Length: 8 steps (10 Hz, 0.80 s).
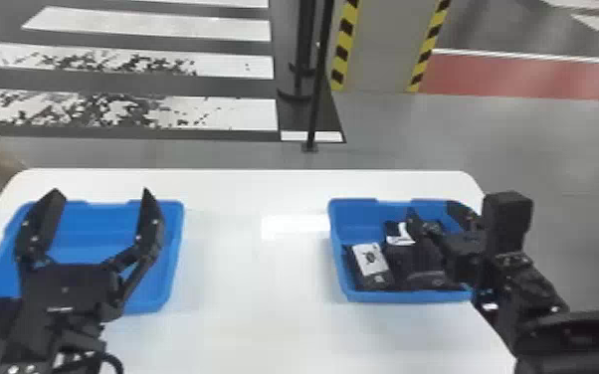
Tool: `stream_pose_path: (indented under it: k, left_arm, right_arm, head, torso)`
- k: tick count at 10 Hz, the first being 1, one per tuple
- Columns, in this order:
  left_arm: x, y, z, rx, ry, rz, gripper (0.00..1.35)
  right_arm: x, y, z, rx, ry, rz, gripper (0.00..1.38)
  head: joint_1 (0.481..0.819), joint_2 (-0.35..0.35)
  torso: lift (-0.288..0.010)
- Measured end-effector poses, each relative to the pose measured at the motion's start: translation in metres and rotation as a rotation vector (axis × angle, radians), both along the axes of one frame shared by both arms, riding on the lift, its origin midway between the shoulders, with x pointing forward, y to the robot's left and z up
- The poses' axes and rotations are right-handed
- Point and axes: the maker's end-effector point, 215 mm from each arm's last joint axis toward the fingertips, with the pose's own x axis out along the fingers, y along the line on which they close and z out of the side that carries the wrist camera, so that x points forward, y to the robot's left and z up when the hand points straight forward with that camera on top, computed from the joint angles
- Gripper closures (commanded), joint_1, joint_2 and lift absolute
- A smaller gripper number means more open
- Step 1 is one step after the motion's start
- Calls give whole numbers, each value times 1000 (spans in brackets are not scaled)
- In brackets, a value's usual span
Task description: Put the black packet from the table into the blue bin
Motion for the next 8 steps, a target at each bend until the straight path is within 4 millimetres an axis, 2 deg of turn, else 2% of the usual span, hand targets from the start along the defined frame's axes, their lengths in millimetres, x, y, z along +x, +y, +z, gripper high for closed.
stream_pose_path:
  k: [2,4,6,8]
  left_arm:
    - [0,1,1,-1,-4,2,94]
    - [-1,1,0,-2,-3,3,94]
    - [-1,2,1,-2,-3,4,94]
    - [-2,2,0,-2,-3,4,94]
  right_arm:
    - [-16,34,56,75,-159,85,84]
    - [-43,62,95,199,-325,155,82]
    - [-65,71,108,275,-412,177,87]
    - [-82,75,110,309,-439,184,88]
  head:
    - [695,-65]
    - [695,-27]
    - [695,-16]
    - [695,-8]
  torso:
    - [-110]
    - [-110]
    - [-110]
    - [-110]
